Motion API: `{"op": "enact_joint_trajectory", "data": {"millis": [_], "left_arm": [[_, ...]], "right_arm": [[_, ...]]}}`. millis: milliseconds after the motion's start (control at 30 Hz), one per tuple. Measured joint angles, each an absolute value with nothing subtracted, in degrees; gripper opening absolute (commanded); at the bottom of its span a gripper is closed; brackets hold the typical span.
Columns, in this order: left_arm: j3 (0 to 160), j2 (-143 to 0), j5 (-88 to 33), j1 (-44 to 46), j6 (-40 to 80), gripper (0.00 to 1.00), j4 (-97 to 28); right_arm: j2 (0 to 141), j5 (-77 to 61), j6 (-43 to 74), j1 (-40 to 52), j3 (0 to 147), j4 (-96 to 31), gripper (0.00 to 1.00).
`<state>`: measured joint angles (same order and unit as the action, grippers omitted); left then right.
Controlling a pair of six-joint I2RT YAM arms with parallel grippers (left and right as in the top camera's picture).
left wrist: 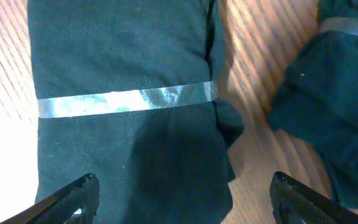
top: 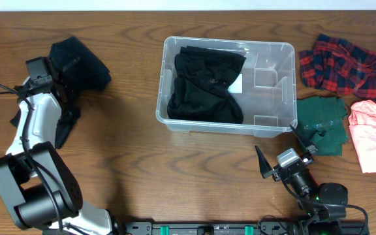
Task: Pack container
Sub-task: 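Grasp the taped black folded garment with the left gripper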
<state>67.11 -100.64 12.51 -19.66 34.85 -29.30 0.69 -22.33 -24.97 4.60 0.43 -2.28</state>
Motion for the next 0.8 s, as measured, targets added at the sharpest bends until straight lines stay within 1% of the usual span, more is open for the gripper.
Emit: {"op": "enact_joint_trajectory", "data": {"millis": [300,333,367,400,633,767,800], "left_arm": [[67.11,-107.74,13.41,-19.53,36.03,0.87,-27.68],[67.11,-107.96,13.72,-19.38,36.03,0.83,-27.59],[67.11,-107.98,13.93,-19.29,36.05,0.76,-27.59],[67.11,-108.01,14.17,-19.29,36.38,0.74,-27.62],[67.11,-108.16,15.00,-19.33,36.18,0.72,-27.90],[67.11,-108.22,15.20,-19.35,36.21,0.63,-27.97],[67.11,-108.25,15.27,-19.35,36.16,0.63,-27.97]], "right_arm": [[0.69,-22.33,-24.97,4.60,0.43,-2.28,0.99],[0.69,-22.33,-24.97,4.60,0.43,-2.28,0.99],[0.69,-22.33,-24.97,4.60,0.43,-2.28,0.99],[0.69,-22.33,-24.97,4.60,0.43,-2.28,0.99],[0.69,-22.33,-24.97,4.60,0.43,-2.28,0.99],[0.69,-22.33,-24.97,4.60,0.43,-2.28,0.99],[0.69,-22.33,-24.97,4.60,0.43,-2.28,0.99]]}}
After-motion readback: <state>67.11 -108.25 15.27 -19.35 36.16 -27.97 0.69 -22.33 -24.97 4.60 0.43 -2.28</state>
